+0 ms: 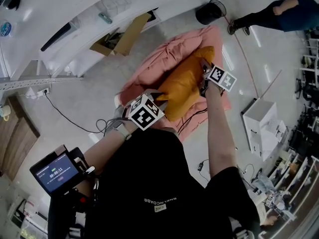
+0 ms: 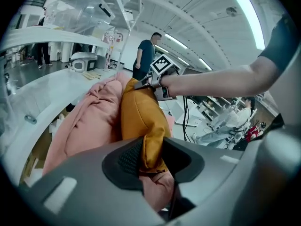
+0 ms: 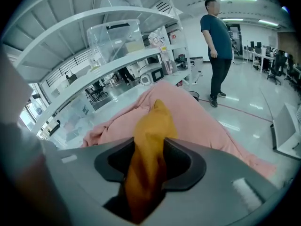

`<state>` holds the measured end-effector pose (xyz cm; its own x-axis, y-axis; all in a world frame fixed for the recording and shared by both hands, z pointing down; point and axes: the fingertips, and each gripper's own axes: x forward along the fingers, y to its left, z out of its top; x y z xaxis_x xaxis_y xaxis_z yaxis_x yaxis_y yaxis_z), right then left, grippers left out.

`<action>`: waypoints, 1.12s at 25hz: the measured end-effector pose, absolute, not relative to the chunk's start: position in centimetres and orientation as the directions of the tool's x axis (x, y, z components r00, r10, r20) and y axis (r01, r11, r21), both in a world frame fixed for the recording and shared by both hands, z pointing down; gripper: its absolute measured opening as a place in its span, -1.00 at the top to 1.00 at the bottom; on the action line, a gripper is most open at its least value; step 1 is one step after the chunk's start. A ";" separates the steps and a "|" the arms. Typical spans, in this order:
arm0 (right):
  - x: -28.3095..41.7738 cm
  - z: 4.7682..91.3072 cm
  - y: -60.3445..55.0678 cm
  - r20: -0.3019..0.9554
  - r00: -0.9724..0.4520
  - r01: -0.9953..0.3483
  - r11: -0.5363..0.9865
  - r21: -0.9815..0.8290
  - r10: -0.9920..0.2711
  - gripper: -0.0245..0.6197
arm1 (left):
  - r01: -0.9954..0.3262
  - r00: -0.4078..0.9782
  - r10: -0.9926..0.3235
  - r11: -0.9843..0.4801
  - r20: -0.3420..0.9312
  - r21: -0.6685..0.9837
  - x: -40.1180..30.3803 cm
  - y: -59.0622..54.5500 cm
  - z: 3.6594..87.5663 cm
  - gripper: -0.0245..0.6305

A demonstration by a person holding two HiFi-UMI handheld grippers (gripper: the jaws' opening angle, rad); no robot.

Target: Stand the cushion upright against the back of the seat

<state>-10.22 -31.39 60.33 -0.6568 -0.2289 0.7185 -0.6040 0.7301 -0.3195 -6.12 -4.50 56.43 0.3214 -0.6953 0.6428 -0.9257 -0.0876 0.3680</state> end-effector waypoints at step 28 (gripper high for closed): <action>-12.0 46.4 -31.9 0.492 -0.852 -0.463 0.695 -0.549 -0.179 0.36 | -0.974 0.224 -0.784 -0.159 0.580 0.161 -9.4 -4.3 45.0 0.59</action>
<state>-11.98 -31.93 46.42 -0.8518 -0.1788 0.4924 -0.4634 0.6954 -0.5493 -9.40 -4.28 45.01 0.2236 -0.7836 0.5797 -0.9741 -0.1586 0.1614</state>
